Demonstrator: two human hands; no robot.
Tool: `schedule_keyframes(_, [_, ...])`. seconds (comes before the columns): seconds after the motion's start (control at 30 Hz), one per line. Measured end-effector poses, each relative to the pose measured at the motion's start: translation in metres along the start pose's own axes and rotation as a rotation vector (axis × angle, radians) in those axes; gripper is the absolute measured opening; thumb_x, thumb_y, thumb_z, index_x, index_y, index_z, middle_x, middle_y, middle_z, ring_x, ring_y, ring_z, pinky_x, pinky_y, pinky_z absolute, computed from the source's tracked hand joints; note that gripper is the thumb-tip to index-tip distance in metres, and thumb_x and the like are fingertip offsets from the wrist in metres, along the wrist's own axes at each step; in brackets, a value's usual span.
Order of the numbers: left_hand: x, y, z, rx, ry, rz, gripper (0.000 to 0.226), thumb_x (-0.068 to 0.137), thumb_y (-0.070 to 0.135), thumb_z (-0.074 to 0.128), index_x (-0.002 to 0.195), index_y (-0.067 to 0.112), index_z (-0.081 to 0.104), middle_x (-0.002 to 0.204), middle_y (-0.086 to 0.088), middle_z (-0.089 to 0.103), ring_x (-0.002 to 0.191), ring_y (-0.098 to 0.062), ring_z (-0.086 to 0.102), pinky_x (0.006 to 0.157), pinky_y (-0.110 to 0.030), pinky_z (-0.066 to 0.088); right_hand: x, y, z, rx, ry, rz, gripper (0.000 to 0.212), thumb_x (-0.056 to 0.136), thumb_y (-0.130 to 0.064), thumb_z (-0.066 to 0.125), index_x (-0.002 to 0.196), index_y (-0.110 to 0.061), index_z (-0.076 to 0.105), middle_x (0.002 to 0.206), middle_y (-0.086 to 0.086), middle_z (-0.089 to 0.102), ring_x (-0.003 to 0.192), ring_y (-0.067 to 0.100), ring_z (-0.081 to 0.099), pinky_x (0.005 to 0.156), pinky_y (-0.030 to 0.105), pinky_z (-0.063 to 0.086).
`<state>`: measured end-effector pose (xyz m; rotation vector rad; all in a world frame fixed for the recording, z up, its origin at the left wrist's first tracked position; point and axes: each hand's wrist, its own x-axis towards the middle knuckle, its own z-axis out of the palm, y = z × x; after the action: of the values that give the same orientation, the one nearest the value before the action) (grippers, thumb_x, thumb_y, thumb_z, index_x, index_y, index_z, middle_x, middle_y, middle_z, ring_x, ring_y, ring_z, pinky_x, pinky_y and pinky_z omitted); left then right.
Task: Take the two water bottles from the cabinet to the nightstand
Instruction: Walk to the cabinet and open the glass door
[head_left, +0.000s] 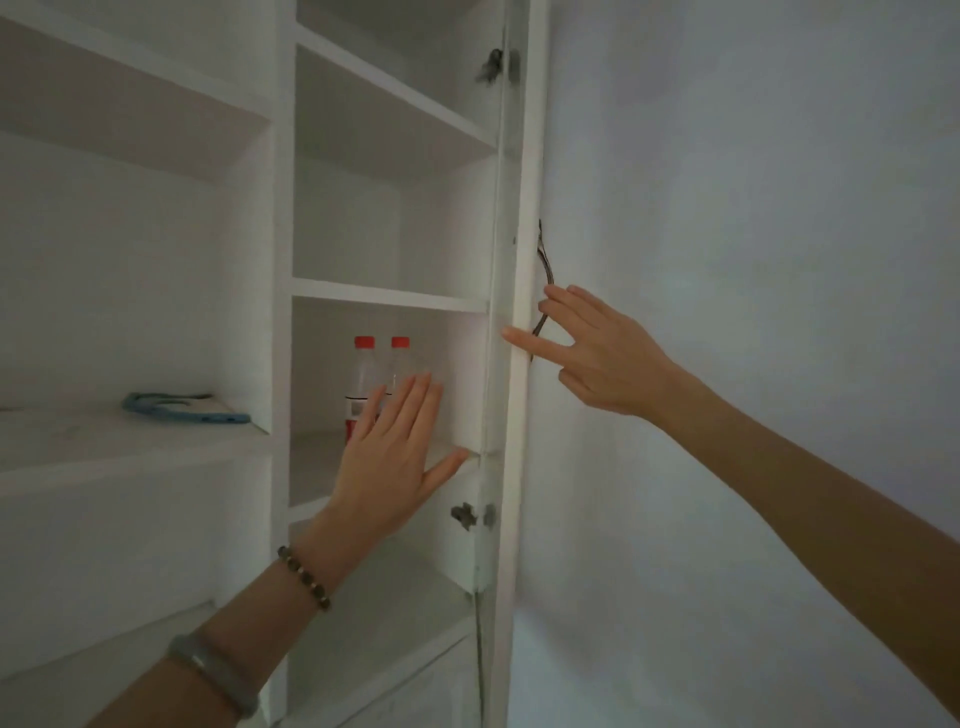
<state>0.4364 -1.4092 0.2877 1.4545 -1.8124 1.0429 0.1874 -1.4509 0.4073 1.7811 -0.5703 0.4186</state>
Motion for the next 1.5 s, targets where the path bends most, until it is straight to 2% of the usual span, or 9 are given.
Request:
schedule_keyframes(0.17, [0.012,0.032,0.017,-0.075,-0.012,0.029,0.076,0.091,0.061,0.014,0.139,0.004,0.030,0.144,-0.015,0.036,0.134,-0.028,0.032,0.111,-0.048,0.017,-0.041,0.026,0.006,-0.073,-0.061,0.048,0.072,0.080,-0.008,0.047,0.145,-0.024,0.021,0.133,0.030,0.044,0.128,0.042,0.037,0.112,0.047,0.020])
schedule_keyframes(0.27, [0.021,0.050,0.031,-0.103,-0.022,0.063,0.075,0.091,0.061,0.015,0.141,0.006,0.026,0.148,-0.014,0.029,0.137,-0.027,0.024,0.114,-0.041,0.008,-0.064,0.035,0.011,-0.100,-0.081,0.132,0.075,0.081,-0.011,0.050,0.146,-0.027,0.017,0.145,0.030,0.028,0.134,0.042,0.030,0.112,0.048,0.021])
schedule_keyframes(0.37, [0.028,0.065,0.040,-0.145,-0.005,0.078,0.075,0.092,0.060,0.017,0.139,0.004,0.032,0.145,-0.015,0.033,0.135,-0.026,0.022,0.111,-0.040,0.008,-0.079,0.040,0.019,-0.183,-0.060,0.147,0.081,0.078,-0.009,0.053,0.146,-0.025,0.014,0.149,0.025,0.021,0.137,0.038,0.026,0.112,0.050,0.022])
schedule_keyframes(0.47, [0.034,0.074,0.049,-0.186,0.005,0.096,0.076,0.092,0.059,0.017,0.135,0.001,0.040,0.142,-0.017,0.039,0.133,-0.028,0.030,0.110,-0.043,0.014,-0.092,0.047,0.025,-0.259,-0.065,0.131,0.084,0.077,-0.009,0.054,0.147,-0.021,0.010,0.151,0.017,0.017,0.138,0.035,0.024,0.113,0.051,0.019])
schedule_keyframes(0.67, [0.044,0.096,0.069,-0.220,-0.002,0.150,0.075,0.092,0.059,0.018,0.134,0.000,0.040,0.140,-0.018,0.042,0.130,-0.030,0.039,0.110,-0.045,0.018,-0.117,0.067,0.031,-0.346,-0.166,0.076,0.075,0.080,-0.011,0.046,0.146,-0.011,0.010,0.152,0.008,0.019,0.139,0.032,0.022,0.114,0.051,0.017])
schedule_keyframes(0.87, [0.062,0.119,0.087,-0.242,0.020,0.196,0.073,0.091,0.058,0.024,0.135,0.002,0.040,0.142,-0.016,0.040,0.132,-0.028,0.036,0.109,-0.047,0.023,-0.132,0.078,0.041,-0.326,-0.246,0.126,0.071,0.080,-0.010,0.042,0.145,-0.008,0.013,0.152,0.011,0.021,0.140,0.030,0.021,0.115,0.049,0.016])
schedule_keyframes(1.07, [0.071,0.137,0.099,-0.245,0.022,0.198,0.075,0.090,0.061,0.022,0.135,0.004,0.039,0.142,-0.015,0.040,0.132,-0.029,0.036,0.109,-0.050,0.027,-0.142,0.082,0.047,-0.241,-0.311,0.212,0.061,0.090,-0.029,0.030,0.145,-0.008,0.017,0.153,0.012,0.023,0.141,0.028,0.019,0.115,0.048,0.017])
schedule_keyframes(1.2, [0.076,0.144,0.107,-0.236,0.024,0.189,0.076,0.089,0.061,0.021,0.136,0.004,0.038,0.141,-0.017,0.041,0.131,-0.031,0.037,0.108,-0.051,0.026,-0.147,0.086,0.053,-0.216,-0.378,0.267,0.062,0.095,-0.045,0.021,0.145,-0.007,0.020,0.152,0.012,0.024,0.141,0.027,0.019,0.115,0.047,0.017])
schedule_keyframes(1.5, [0.080,0.145,0.128,-0.208,0.006,0.178,0.077,0.088,0.062,0.021,0.138,0.005,0.035,0.144,-0.016,0.037,0.133,-0.031,0.034,0.109,-0.051,0.021,-0.155,0.090,0.069,-0.180,-0.478,0.393,0.068,0.094,-0.051,0.014,0.145,-0.005,0.019,0.152,0.014,0.024,0.141,0.028,0.020,0.115,0.046,0.018])
